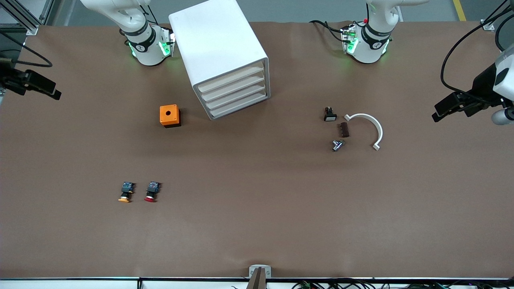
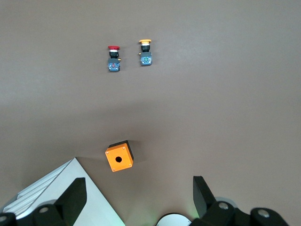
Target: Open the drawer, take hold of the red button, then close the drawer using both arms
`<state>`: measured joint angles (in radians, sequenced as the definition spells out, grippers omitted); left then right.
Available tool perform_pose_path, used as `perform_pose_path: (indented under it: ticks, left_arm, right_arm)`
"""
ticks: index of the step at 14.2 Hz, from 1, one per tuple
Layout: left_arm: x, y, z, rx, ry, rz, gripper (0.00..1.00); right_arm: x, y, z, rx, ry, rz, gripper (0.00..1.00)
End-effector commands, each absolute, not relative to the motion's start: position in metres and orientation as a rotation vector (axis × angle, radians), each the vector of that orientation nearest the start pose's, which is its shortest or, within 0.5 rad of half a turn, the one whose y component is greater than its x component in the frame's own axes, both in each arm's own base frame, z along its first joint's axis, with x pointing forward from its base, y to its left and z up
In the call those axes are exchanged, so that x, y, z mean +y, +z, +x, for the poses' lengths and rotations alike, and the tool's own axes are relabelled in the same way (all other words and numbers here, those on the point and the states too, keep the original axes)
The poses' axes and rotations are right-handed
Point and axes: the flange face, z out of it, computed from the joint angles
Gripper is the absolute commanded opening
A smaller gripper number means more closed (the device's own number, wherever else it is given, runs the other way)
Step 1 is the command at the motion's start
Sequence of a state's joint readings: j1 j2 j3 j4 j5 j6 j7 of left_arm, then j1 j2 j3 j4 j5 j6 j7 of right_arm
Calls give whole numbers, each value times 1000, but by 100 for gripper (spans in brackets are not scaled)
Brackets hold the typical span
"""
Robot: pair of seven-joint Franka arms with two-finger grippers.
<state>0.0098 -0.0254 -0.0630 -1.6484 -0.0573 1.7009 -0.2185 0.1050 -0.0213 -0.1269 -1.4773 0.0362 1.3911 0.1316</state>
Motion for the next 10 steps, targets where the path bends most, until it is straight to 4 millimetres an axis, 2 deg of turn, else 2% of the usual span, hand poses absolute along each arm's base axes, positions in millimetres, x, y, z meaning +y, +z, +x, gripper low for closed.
perform_pose_path:
  ticks: [1, 4, 7, 10]
  left_arm:
    - [-38, 625, 556, -262, -134, -3195, 99]
    - [-39, 635, 551, -242, -100, -3182, 99]
    - [-43, 635, 549, -223, -71, -3180, 99]
    - [-45, 640, 548, -215, -76, -3181, 99]
  right_arm:
    - [-30, 659, 496, 188, 49, -3078, 100]
    - [-29, 668, 489, 169, 21, -3090, 100]
    - [-29, 676, 481, 161, 6, -3101, 100]
    - [-25, 677, 482, 63, -6, -3151, 100]
